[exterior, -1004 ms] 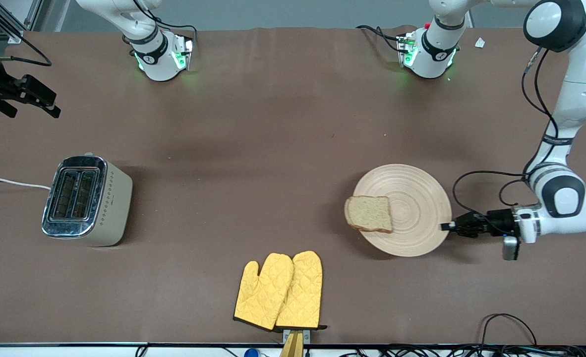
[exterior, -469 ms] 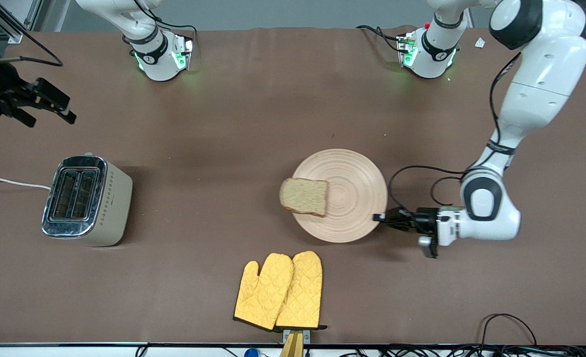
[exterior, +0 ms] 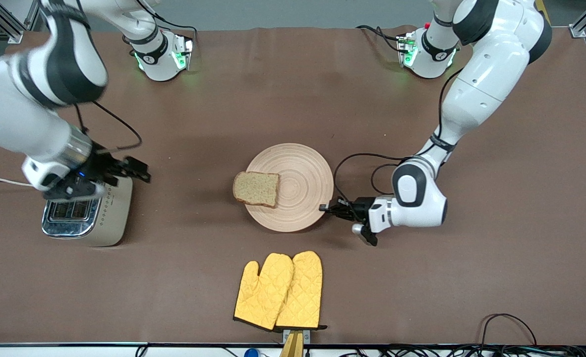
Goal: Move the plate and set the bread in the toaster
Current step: 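Push the wooden plate with the left gripper toward the table center, then grasp the bread slice with the right gripper while the left gripper retracts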
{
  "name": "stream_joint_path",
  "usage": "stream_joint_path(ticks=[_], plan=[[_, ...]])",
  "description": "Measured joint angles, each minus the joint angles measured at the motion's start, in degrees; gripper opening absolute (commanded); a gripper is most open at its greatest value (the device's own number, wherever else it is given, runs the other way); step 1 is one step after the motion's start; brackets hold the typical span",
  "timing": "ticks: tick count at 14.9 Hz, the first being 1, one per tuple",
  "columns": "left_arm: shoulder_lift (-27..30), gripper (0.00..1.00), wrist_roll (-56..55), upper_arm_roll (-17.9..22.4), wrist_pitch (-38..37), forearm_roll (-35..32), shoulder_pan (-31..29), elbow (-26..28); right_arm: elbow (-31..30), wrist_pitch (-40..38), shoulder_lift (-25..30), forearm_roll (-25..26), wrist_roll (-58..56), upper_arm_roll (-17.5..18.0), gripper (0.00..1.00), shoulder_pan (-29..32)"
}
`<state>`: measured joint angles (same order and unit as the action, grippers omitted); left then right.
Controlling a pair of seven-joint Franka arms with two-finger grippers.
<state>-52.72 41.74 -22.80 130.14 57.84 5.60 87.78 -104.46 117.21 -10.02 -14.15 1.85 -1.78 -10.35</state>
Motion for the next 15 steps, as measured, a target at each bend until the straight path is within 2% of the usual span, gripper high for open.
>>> stream_joint_path(ticks=[3, 6, 7, 8, 9, 10, 11, 15], plan=[[-1.56, 0.01, 0.55, -0.04, 2.43, 2.05, 1.84, -1.17, -3.37, 7.25, -4.38, -2.03, 0.00, 0.01, 1.00, -2.87], [-2.58, 0.02, 1.12, -0.05, 4.05, 3.73, 3.26, -2.46, -5.70, 9.14, -7.38, -5.58, 0.27, 0.06, 1.00, -6.66], [-3.04, 0.05, 1.69, -0.06, 4.66, 4.77, 3.77, -2.88, -6.31, 9.97, -8.49, -6.21, 0.38, 0.04, 1.00, -7.34], [-3.43, 0.17, 2.22, -0.06, 5.30, 5.76, 4.33, -3.25, -6.68, 10.81, -9.59, -6.45, 0.40, 0.03, 1.00, -7.67], [-3.69, 0.36, 2.45, -0.06, 5.82, 6.30, 4.79, -3.58, -6.85, 11.28, -10.59, -6.62, 0.40, 0.03, 1.00, -7.99], [-3.87, 0.71, 2.46, -0.06, 6.36, 6.38, 5.09, -3.81, -6.96, 11.45, -11.41, -6.78, 0.40, 0.03, 1.00, -8.39], [-3.99, 0.97, 2.42, -0.05, 6.88, 6.39, 5.23, -3.96, -7.03, 11.54, -12.16, -6.86, 0.40, 0.03, 1.00, -8.79], [-3.12, 1.00, -2.05, 0.16, 7.81, 6.39, 4.54, -5.99, -7.15, 12.40, -13.99, -7.46, 0.40, 0.03, 0.97, -9.76]])
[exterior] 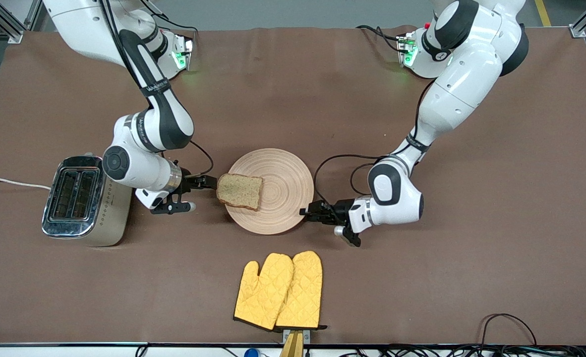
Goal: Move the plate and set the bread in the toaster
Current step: 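Grasp the bread slice with the right gripper while the left gripper retracts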
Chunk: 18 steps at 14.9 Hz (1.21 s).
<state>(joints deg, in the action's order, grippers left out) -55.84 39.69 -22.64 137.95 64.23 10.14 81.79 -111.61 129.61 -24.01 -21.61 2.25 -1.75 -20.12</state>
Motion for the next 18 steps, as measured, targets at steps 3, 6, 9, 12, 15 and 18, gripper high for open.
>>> stream_joint_path(ticks=[3, 6, 9, 12, 15, 18], plan=[[4.44, 1.00, -13.41, 2.56, 0.67, -6.16, 0.22, -1.07, 0.00, 1.17, -1.02, -2.19, 0.00, 0.01, 0.90, -0.82], [10.21, 1.00, -32.46, 4.99, 0.72, -22.35, -0.43, -1.23, 0.00, 1.81, -1.59, -3.17, 0.00, -0.01, 0.74, -0.99], [15.07, 1.00, -48.46, 5.53, -0.15, -37.46, -2.68, -1.11, 0.00, 1.83, -1.79, -3.27, 0.00, 0.00, 0.67, -1.24], [19.05, 1.00, -53.18, 5.92, -6.84, -44.23, -6.47, -0.88, -0.01, 1.83, -1.81, -4.45, 0.01, 0.01, 0.62, -2.36], [23.19, 1.00, -55.08, 6.22, -12.46, -53.36, -10.03, -0.83, -0.02, 1.85, -1.90, -5.27, 0.02, 0.00, 0.56, -2.70], [27.67, 1.00, -55.73, 6.45, -18.21, -59.69, -13.25, -0.85, -0.04, 1.94, -2.01, -5.31, 0.02, -0.03, 0.46, -2.74]])
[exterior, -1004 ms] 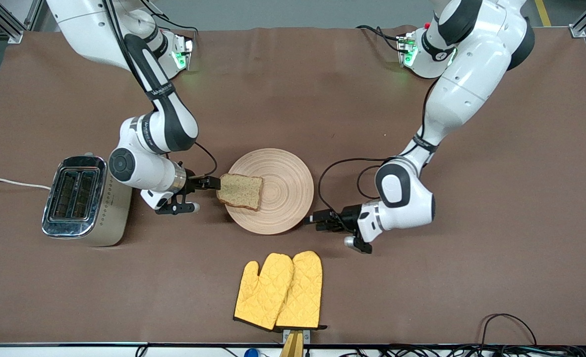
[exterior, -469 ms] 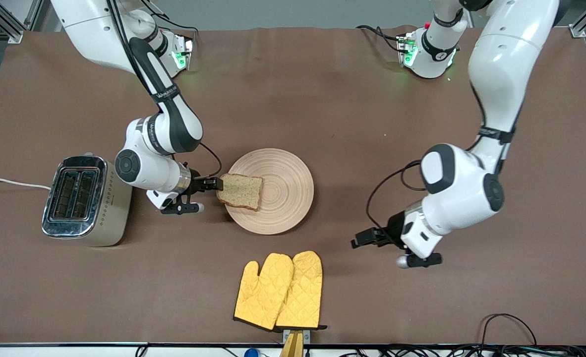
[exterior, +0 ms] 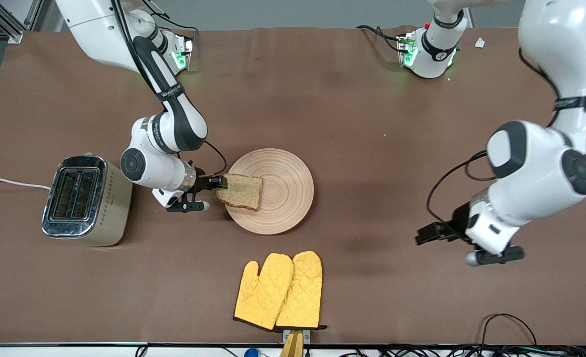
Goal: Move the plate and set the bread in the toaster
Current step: 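Grasp the bread slice with the right gripper while the left gripper retracts, then lift the bread slice with the right gripper and carry it to the toaster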
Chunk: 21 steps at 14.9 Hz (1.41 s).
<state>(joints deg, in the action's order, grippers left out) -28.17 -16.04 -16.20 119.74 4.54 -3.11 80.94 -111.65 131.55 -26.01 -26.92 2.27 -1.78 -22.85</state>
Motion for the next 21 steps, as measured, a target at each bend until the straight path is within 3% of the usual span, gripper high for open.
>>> stream_joint_path(ticks=[6, 10, 12, 14, 15, 18, 21], plan=[[9.70, 1.00, 0.82, 0.18, -18.06, -9.90, -3.86, -1.43, -0.11, 0.33, -0.12, -0.02, 0.00, 0.00, 0.35, -0.09], [15.38, 1.00, 2.75, 0.27, -26.63, -10.47, -7.50, -1.74, -0.38, 1.30, -0.13, -0.03, 0.00, 0.01, 0.32, -0.15], [17.39, 1.00, 3.46, 1.25, -28.69, -10.46, -6.74, -2.65, -0.68, 2.08, -0.15, -0.04, 0.00, 0.01, 0.22, -0.20], [20.15, 1.00, 3.41, 5.70, -31.04, -9.35, -3.46, -3.00, -0.75, 2.24, -0.15, -0.04, 0.00, 0.01, 0.05, -0.27], [21.56, 1.00, 3.41, 8.43, -32.67, -6.95, -2.13, -3.00, -0.76, 2.24, -0.15, -0.04, 0.00, 0.01, 0.02, -0.29], [24.93, 1.00, 4.02, 14.55, -35.12, -1.74, -0.41, -2.36, -0.78, 2.24, -0.15, -0.04, 0.00, 0.01, 0.00, -0.31], [27.09, 1.00, 4.58, 14.90, -35.34, -1.32, 0.88, -0.67, -0.44, 1.19, -0.14, -0.06, 0.10, 0.01, 0.00, -0.39]])
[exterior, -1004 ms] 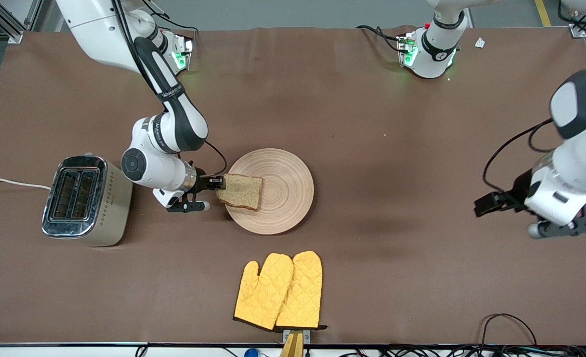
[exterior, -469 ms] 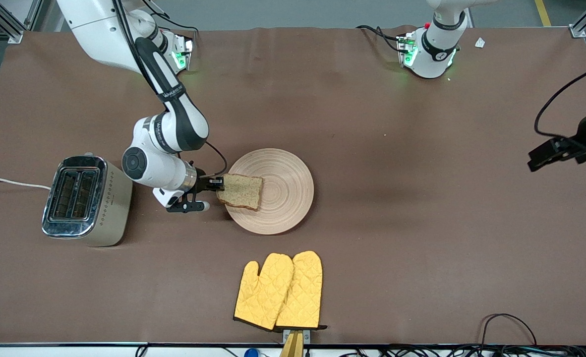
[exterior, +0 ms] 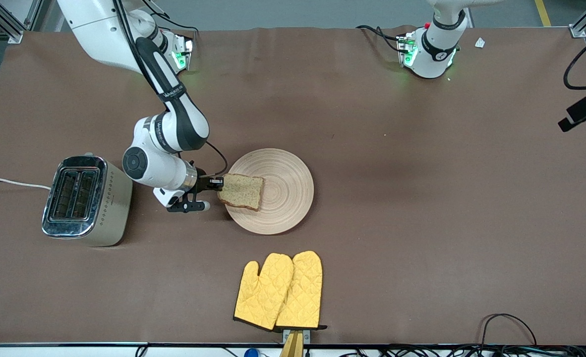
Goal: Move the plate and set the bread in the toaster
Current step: 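Lift the bread slice with the right gripper and carry it to the toaster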
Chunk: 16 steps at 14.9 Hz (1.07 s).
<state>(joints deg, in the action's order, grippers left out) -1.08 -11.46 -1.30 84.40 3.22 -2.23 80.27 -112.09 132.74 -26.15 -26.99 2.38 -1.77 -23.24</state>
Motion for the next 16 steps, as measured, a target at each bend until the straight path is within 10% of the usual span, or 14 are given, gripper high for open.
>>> stream_joint_path(ticks=[9, 16], plan=[[1.67, 1.00, 3.81, -0.21, -0.46, -0.06, 0.98, 2.74, 11.33, -27.58, 6.77, 9.98, 0.91, -4.93, 0.00, 2.17], [1.79, 1.00, 4.70, -0.43, -2.66, -0.78, 1.29, 2.69, 22.15, -48.24, 9.52, 48.28, 10.30, -4.27, 0.00, -1.30]])
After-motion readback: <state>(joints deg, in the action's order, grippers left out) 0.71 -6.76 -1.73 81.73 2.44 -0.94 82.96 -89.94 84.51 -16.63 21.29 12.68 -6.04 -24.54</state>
